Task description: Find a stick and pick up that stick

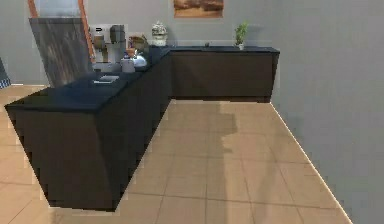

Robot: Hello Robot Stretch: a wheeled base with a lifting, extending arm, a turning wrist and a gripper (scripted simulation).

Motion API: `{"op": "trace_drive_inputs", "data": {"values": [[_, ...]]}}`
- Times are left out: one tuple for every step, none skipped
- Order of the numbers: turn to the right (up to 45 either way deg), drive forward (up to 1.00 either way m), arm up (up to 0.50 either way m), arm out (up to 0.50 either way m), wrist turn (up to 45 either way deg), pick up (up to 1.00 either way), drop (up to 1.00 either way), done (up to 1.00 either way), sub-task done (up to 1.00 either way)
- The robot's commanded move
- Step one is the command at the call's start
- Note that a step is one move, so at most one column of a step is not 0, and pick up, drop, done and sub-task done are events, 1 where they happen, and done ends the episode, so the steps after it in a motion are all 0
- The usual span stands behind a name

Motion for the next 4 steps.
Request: {"op": "trace_drive_inputs", "data": {"values": [[0.0,1.00,0.00,0.00,0.0,0.00,0.00,0.00,0.00],[0.0,1.00,0.00,0.00,0.0,0.00,0.00,0.00,0.00],[9.0,0.00,0.00,0.00,0.0,0.00,0.00,0.00,0.00],[0.0,0.35,0.00,0.00,0.0,0.00,0.00,0.00,0.00]]}}
